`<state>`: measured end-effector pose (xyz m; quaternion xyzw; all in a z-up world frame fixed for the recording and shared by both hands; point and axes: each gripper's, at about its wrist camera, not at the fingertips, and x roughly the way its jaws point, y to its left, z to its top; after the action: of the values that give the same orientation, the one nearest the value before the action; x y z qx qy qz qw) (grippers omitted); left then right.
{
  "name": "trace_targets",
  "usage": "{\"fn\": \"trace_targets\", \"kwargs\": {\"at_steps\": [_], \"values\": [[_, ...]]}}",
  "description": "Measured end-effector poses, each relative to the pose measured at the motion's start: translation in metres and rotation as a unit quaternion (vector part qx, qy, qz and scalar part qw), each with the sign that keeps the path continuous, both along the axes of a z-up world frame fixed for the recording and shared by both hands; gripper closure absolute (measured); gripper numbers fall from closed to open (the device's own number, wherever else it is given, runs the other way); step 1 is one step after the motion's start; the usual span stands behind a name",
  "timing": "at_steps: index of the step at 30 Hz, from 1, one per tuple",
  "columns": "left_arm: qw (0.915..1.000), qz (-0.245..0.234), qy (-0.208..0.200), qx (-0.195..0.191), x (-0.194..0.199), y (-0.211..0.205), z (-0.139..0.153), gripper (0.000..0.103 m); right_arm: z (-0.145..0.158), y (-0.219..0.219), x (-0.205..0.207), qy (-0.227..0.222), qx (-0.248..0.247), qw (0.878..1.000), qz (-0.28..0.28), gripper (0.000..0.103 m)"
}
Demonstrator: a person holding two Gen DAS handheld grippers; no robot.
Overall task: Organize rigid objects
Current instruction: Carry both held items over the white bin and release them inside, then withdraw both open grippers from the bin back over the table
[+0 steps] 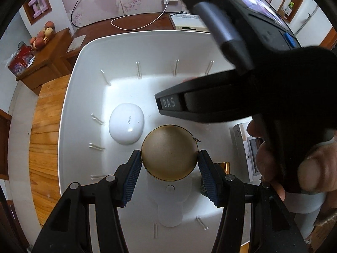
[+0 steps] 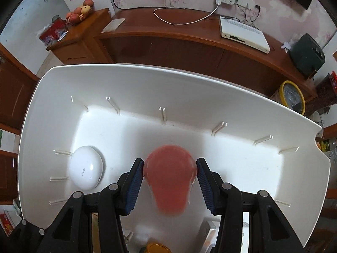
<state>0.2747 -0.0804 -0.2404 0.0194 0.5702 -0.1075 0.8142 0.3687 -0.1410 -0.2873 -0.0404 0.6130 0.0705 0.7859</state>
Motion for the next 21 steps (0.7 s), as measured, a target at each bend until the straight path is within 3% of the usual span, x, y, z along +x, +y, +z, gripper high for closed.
{"fn": "trace_targets", "kwargs": {"at_steps": [2, 3, 8, 21], "values": [[1.0, 0.003, 0.006, -0.003, 0.002, 0.002, -0.001, 0.04, 0.001, -0.003, 0.0, 0.0, 0.008, 1.0, 0.0, 0.036], [0.9999, 0.006, 0.012, -0.008, 0.002, 0.003, 0.0, 0.029, 0.002, -0.003, -0.001, -0.004, 0.008, 1.0, 0.001, 0.033], [0.9995, 0.017, 0.003, -0.027, -0.004, 0.008, 0.017, 0.005, 0.02, -0.008, -0.008, -0.024, 0.007, 1.0, 0.003, 0.033], [0.9976, 0.037, -0.051, -0.03, -0.059, 0.028, 0.092, 0.005, 0.117, -0.035, -0.084, -0.098, 0.053, 0.994, -0.017, 0.033]]}}
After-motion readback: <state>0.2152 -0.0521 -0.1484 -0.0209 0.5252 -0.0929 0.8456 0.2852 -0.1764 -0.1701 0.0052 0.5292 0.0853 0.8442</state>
